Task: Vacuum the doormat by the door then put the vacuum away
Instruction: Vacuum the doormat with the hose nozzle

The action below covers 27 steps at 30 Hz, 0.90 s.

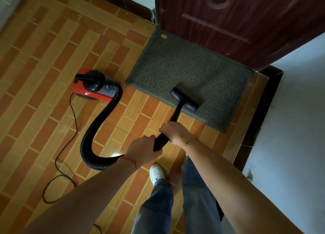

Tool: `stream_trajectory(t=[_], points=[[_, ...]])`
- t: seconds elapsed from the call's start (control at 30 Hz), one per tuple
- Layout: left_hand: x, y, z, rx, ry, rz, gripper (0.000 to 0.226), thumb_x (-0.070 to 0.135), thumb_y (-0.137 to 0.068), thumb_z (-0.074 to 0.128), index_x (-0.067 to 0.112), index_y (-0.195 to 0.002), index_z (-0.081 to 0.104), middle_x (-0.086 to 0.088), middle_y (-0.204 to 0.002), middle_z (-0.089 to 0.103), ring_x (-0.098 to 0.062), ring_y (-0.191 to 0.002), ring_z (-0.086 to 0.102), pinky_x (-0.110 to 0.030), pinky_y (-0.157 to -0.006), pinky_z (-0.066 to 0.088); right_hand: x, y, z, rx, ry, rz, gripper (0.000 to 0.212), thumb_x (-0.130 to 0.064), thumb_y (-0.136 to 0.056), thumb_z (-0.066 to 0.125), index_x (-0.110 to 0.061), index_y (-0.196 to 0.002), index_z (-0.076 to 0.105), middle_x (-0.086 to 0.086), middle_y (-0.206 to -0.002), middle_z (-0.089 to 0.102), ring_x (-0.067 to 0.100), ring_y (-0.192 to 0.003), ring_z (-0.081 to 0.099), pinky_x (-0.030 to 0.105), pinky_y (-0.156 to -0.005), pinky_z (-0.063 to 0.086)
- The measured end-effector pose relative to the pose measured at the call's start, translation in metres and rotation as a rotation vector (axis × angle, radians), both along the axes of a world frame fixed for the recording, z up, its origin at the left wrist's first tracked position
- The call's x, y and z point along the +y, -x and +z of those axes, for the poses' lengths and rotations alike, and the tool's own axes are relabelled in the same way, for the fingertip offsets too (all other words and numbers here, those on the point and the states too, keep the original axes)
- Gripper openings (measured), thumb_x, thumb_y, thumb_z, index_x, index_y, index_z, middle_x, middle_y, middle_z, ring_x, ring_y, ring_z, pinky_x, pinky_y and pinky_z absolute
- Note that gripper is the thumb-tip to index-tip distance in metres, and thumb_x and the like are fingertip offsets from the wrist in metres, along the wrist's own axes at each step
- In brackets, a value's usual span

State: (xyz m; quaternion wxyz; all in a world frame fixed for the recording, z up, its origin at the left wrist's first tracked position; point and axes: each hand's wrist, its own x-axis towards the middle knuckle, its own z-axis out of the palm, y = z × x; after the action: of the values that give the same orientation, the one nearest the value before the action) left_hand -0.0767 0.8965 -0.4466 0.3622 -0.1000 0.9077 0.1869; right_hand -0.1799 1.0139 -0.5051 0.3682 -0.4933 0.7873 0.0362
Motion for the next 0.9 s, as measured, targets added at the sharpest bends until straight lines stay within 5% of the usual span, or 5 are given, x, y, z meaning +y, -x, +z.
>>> stream_trajectory(t=[0.27,0.4,0.73,0.9], points=[[0.018,0.064,-0.015,0.027,-0.007,0.081,0.033,0.046,-0.090,0.050,0.016,-0.102,0.055,0.005,-0.066,0.047,-0.016,-0.058,0.051,-0.025,-0.047,0.035,0.009,0.073,-0.007,0.039,-0.026,0.060,0.031,0.001,-0.088,0.056,-0.015,-0.114,0.056,0.003,-0.119,0.059,0.026,-0.117,0.053,0.035,-0.084,0.050],[0.035,0.118,-0.019,0.052,-0.025,0.129,0.036,0.046,-0.090,0.051,0.014,-0.105,0.055,0.001,-0.074,0.052,-0.022,-0.068,0.057,-0.029,-0.056,0.045,0.023,0.131,-0.006,0.050,-0.023,0.050,0.029,0.004,-0.086,0.055,-0.014,-0.110,0.057,0.004,-0.117,0.059,0.025,-0.113,0.056,0.036,-0.081,0.051],[0.066,0.263,-0.025,0.052,-0.076,0.268,0.025,0.040,-0.085,0.053,0.016,-0.091,0.056,0.003,-0.068,0.055,-0.019,-0.062,0.060,-0.030,-0.053,0.050,0.047,0.278,-0.010,0.080,-0.013,0.070,0.021,-0.001,-0.089,0.053,-0.013,-0.105,0.059,0.004,-0.113,0.060,0.023,-0.111,0.057,0.037,-0.085,0.051],[0.072,0.314,-0.025,0.060,-0.098,0.309,0.021,0.036,-0.083,0.054,0.016,-0.087,0.058,0.001,-0.070,0.057,-0.020,-0.062,0.061,-0.025,-0.046,0.038,0.054,0.329,-0.012,0.080,0.008,0.056,0.022,0.003,-0.086,0.056,-0.013,-0.100,0.059,0.001,-0.109,0.061,0.021,-0.109,0.058,0.039,-0.083,0.053]])
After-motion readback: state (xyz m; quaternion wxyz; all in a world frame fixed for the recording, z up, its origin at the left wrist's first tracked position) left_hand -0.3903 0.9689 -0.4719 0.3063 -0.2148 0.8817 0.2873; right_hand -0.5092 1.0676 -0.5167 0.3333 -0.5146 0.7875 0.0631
